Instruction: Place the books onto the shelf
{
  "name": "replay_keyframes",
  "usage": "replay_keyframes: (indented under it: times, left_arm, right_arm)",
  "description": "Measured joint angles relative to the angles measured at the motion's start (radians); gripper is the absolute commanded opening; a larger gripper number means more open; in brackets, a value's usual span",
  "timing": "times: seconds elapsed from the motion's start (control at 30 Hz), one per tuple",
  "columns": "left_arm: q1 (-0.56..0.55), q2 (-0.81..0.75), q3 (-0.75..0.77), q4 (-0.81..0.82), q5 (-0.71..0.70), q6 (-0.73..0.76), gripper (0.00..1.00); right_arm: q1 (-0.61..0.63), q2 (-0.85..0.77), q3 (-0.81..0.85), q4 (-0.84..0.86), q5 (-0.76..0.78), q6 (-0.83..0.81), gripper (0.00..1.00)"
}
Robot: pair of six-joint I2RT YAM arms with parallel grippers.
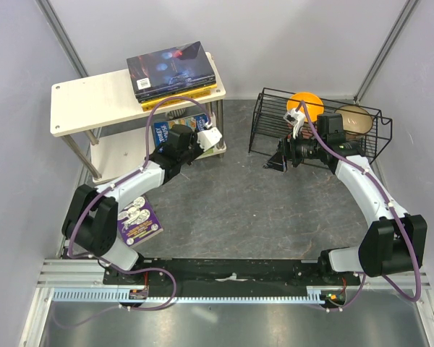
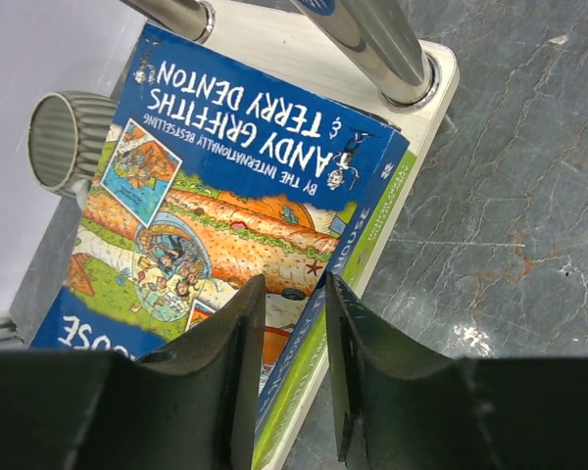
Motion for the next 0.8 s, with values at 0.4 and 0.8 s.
replay_keyframes:
  times: [0.4, 0.8]
  left_arm:
    - [-0.001, 0.013, 0.011, 0.002, -0.022, -0.031, 0.28]
    - [-0.001, 0.013, 0.011, 0.005, -0.023, -0.039, 0.21]
  right_arm:
    - [0.0, 0.0, 0.0, 0.003, 0.0, 0.003, 0.84]
    - [-0.001, -0.002, -0.003, 0.006, 0.0, 0.003, 0.84]
